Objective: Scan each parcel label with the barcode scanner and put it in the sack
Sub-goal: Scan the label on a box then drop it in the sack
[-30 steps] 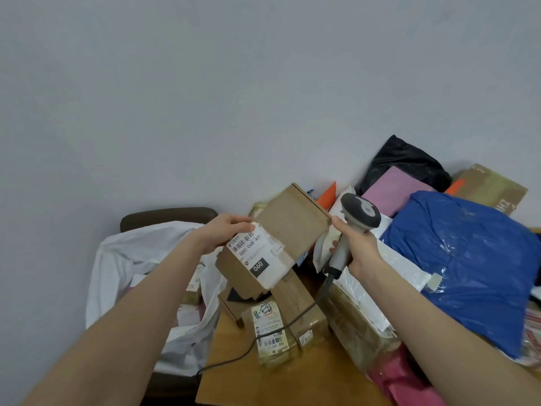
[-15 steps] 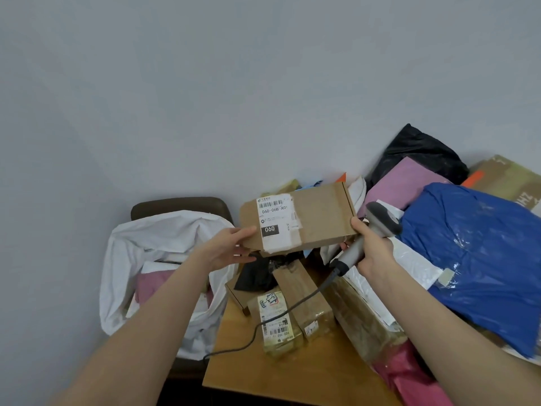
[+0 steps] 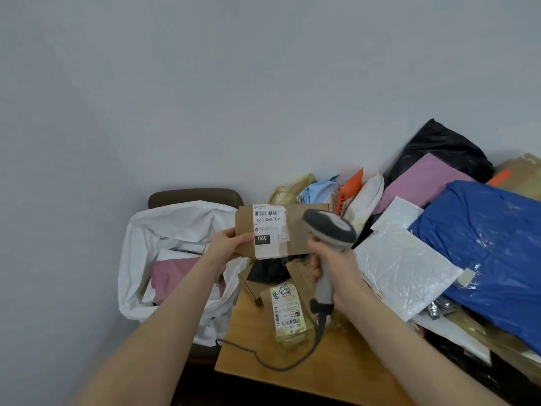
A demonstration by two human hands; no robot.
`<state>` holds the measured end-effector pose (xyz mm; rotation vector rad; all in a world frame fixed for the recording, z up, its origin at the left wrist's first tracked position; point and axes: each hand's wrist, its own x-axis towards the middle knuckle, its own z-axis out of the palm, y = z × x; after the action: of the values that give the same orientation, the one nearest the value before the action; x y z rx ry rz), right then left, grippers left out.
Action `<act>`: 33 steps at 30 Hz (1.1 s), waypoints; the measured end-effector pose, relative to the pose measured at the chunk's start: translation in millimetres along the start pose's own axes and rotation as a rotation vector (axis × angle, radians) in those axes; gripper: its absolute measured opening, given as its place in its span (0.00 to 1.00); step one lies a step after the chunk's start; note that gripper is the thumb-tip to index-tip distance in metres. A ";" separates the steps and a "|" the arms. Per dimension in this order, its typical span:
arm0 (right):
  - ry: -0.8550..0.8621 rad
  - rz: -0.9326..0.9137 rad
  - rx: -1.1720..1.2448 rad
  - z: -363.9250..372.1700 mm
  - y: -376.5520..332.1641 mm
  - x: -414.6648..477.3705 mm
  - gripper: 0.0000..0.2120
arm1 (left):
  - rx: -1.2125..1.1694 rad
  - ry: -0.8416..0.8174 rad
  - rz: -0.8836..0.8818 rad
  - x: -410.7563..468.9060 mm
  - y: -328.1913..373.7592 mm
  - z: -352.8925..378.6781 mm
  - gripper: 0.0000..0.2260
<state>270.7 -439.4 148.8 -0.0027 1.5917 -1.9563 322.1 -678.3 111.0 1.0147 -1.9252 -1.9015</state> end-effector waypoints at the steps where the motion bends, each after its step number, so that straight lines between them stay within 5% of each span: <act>1: -0.037 -0.007 -0.046 9.1 4.8 -6.9 0.05 | -0.004 0.004 0.006 -1.2 -3.2 0.3 0.16; 28: -0.090 0.023 -0.163 95.4 41.2 -29.3 0.07 | -0.080 0.010 -0.030 4.9 -33.0 -60.9 0.14; 33: -0.153 0.039 -0.193 102.8 45.1 -17.9 0.08 | -0.054 0.079 -0.052 6.7 -40.4 -78.9 0.20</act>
<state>343.4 -526.7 143.8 -0.1941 1.6590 -1.7228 378.2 -739.8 79.8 1.1167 -1.8110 -1.9006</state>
